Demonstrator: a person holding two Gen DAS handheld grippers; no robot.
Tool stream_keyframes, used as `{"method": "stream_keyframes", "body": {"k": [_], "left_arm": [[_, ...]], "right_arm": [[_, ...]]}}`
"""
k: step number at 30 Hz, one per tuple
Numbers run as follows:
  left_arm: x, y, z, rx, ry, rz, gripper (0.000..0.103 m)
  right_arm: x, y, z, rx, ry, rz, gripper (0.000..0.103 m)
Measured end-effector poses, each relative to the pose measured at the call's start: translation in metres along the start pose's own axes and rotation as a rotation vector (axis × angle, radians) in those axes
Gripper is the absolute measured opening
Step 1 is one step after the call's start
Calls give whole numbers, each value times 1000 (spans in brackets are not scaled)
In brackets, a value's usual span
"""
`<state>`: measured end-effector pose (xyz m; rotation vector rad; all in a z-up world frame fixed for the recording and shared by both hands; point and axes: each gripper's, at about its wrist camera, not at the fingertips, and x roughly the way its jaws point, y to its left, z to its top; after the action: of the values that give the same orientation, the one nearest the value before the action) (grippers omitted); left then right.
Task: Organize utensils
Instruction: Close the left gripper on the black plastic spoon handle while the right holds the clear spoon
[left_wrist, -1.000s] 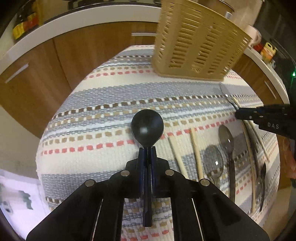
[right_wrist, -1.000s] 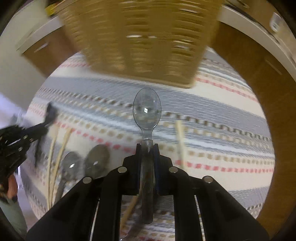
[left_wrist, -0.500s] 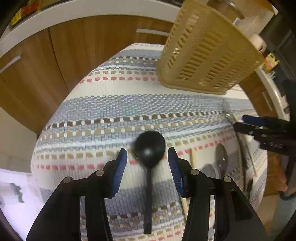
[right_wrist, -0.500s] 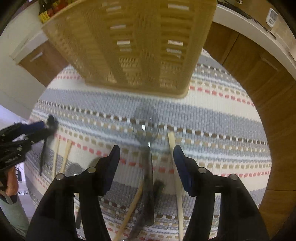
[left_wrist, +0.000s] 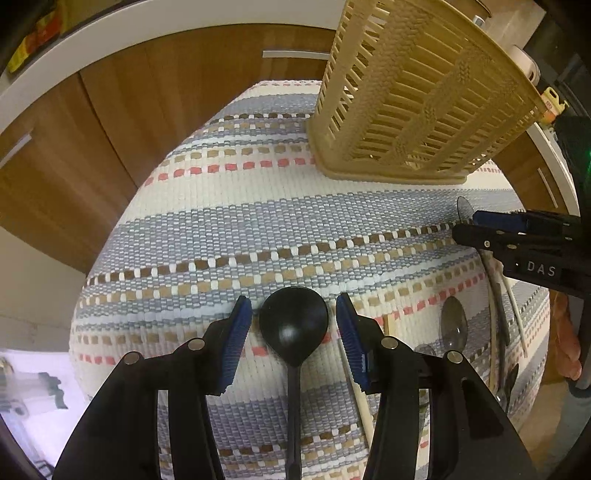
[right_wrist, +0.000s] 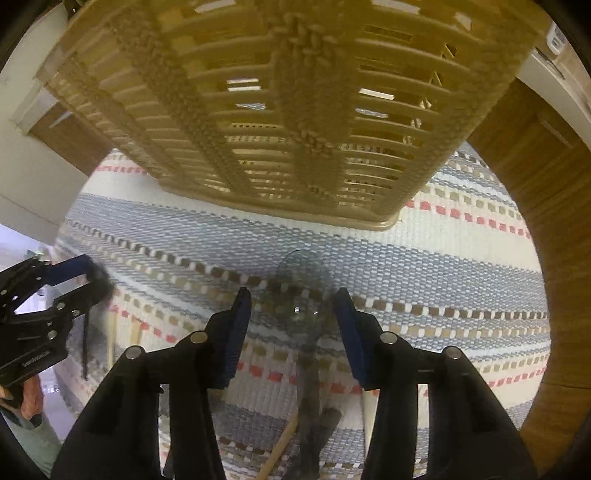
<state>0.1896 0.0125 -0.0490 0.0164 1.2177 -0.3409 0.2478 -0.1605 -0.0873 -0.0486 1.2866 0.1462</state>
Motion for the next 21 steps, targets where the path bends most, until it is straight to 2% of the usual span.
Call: {"method": "stream_keyframes", "body": {"k": [2,5,8,11,15,17,21], "left_arm": [[0,0,-3,6,1,10,45],[2,-4,-1,12,10,31,46],[5,-9,2,16,18,59,44],[6,-14,4,19,18,100,37],[5,-18,3,24,-2,117,35],[-1,-19,0,17,-43,94,35],[-34,-22,-11,11,-190,53,35]], "right_arm": [[4,3,1,-9,1,-8,44],[9,8,-1,-24,-3,-49,31],[14,13,-1,-35,-7,-51,30],[14,18,-6,-47,-16,-55,30],[5,20,-19,-66,-61,-41,30],[-1,25,-28,-79,-95,-26,30],[-25,22,-48,-78,-185,52,30]]}}
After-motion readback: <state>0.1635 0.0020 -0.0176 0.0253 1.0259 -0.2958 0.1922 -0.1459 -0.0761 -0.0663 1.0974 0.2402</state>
